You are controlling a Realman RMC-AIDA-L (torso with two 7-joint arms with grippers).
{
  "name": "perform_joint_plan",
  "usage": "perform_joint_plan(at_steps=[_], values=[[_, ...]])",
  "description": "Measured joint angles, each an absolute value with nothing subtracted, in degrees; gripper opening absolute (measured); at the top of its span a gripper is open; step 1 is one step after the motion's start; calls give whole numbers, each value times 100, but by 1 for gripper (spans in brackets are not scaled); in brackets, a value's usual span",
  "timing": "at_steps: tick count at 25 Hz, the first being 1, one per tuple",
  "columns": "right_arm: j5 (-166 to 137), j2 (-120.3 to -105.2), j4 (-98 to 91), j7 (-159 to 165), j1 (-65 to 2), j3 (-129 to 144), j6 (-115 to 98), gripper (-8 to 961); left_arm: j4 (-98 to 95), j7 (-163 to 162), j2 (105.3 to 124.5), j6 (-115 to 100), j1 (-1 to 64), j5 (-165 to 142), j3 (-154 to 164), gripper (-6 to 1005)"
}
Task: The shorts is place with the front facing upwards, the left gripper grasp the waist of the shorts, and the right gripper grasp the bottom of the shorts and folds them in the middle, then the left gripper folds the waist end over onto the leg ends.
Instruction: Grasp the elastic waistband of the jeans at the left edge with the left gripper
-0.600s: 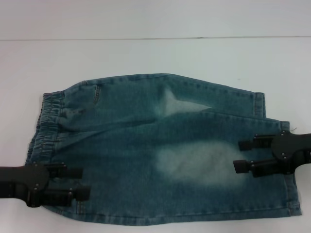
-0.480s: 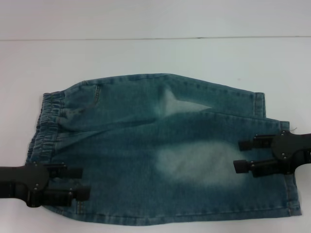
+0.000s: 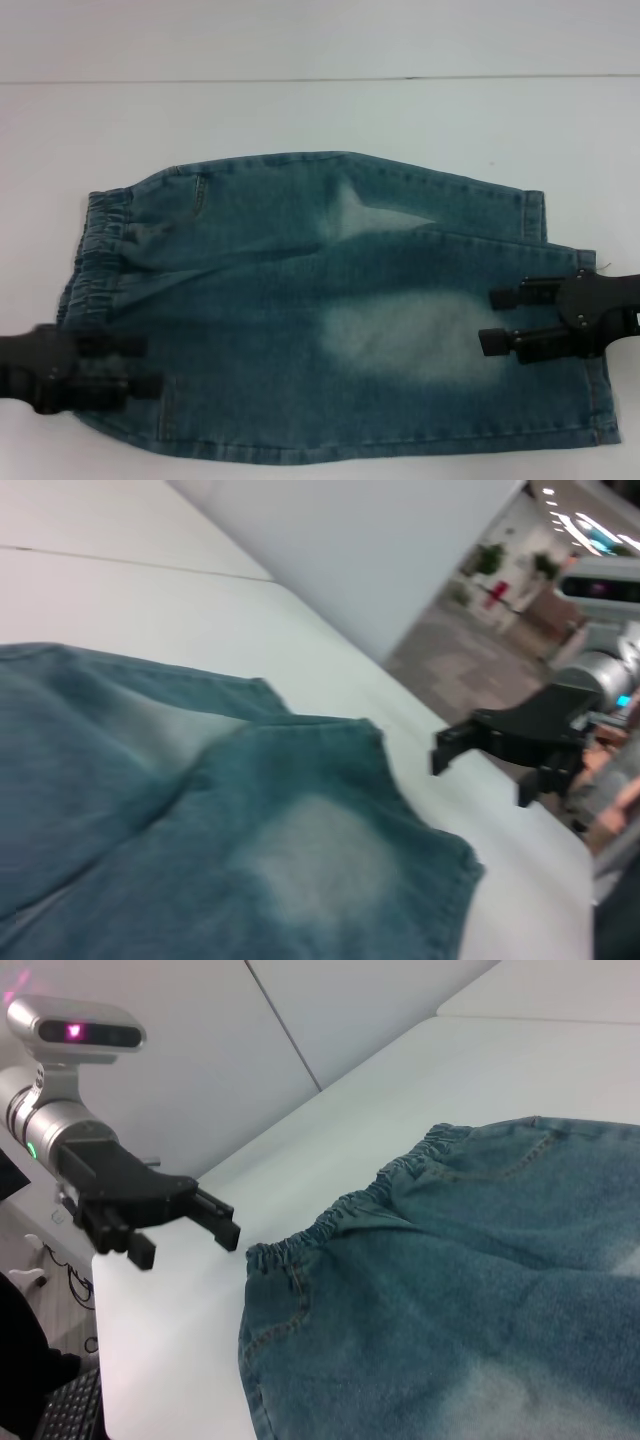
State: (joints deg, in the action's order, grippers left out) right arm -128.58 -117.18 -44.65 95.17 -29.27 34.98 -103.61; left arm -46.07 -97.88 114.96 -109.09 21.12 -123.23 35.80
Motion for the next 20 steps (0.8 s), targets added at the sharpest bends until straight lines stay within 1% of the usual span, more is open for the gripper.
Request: perform_joint_plan(at_steps=[6,8,12,20], values=[[-12858,-11717,-4465,9504,-2927,3498,-10360,871,-4632,-9944,11162,-10687,1927,-12630,3136,809],[-12858,-11722,-4459,9490,-2927,3498,-10360,871,-4633,-9949,11115,-10542,1900,-12959,2868,808],[-12858,-11724,-4379,9473,-2933,3498,-10338,871,-4634,-9932,11099,-10346,1872,-13427,2475,805],[-12858,-11723,-4335,9473,-2962,3567,-10326,871,-4649,-9923,11199,-9834,1810,-13629,2464,799]])
